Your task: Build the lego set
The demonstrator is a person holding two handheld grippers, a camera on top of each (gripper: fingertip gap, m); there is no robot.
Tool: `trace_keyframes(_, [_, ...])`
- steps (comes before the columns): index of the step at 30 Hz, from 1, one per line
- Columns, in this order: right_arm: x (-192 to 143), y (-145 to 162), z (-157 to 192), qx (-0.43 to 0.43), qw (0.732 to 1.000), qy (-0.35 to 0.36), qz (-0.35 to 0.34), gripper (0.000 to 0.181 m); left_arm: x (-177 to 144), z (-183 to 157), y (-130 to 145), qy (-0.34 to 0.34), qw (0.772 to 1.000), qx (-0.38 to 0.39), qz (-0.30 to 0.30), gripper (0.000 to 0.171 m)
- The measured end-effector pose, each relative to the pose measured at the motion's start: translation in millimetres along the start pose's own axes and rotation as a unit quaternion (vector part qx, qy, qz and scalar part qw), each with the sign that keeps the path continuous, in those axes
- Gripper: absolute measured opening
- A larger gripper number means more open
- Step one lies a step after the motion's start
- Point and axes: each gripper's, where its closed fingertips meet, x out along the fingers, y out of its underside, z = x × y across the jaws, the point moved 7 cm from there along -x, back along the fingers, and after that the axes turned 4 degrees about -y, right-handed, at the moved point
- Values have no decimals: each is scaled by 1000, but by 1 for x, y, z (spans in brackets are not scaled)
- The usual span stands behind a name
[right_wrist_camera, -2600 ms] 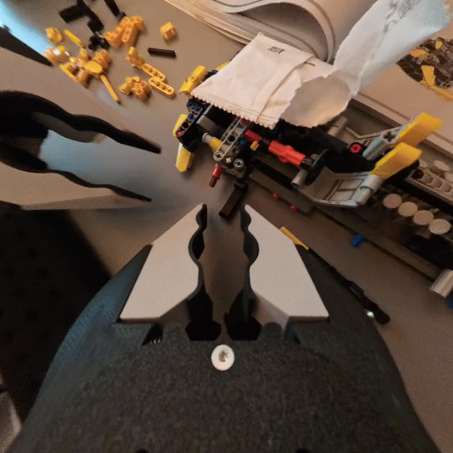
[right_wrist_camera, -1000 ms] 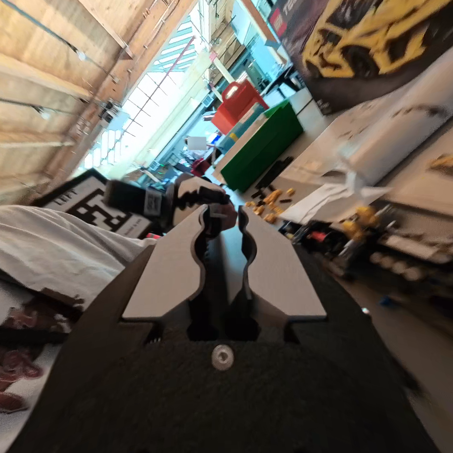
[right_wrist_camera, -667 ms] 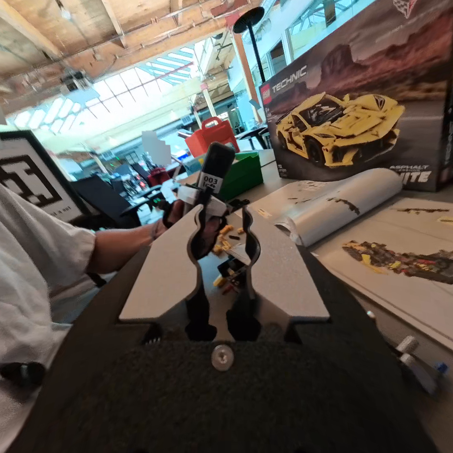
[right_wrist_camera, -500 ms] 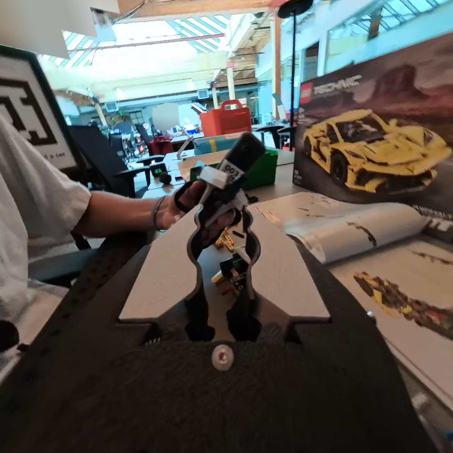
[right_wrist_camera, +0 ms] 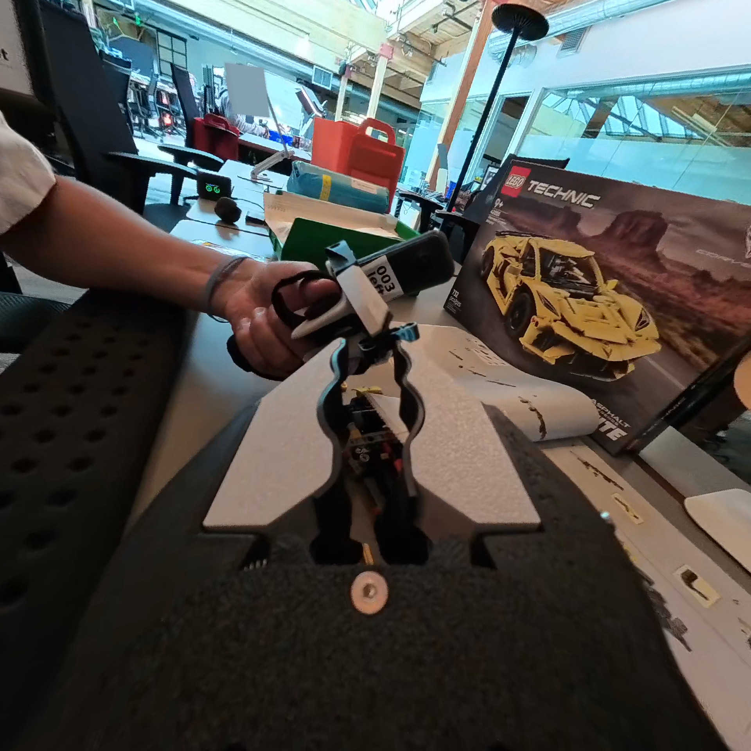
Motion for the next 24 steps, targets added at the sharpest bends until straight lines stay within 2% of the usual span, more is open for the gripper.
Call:
trace_keyframes(6, [-4,-4,6,-76,996,52,-8,2,4,3,4,-7,1000,-3,9,5])
trace_keyframes(8, [-4,-3,6,-71,996,53,-2,0,4,5,5,-5,1000,-10,12,5])
trace_keyframes(14, [-6,-1,9,-40,999,23,-7,4,3,4,4,1,1000,-12,5,5])
trace_keyframes(24, [-7,-1,10,-45,999,17,-7,10,3,0,6,23,999,-24,8,5])
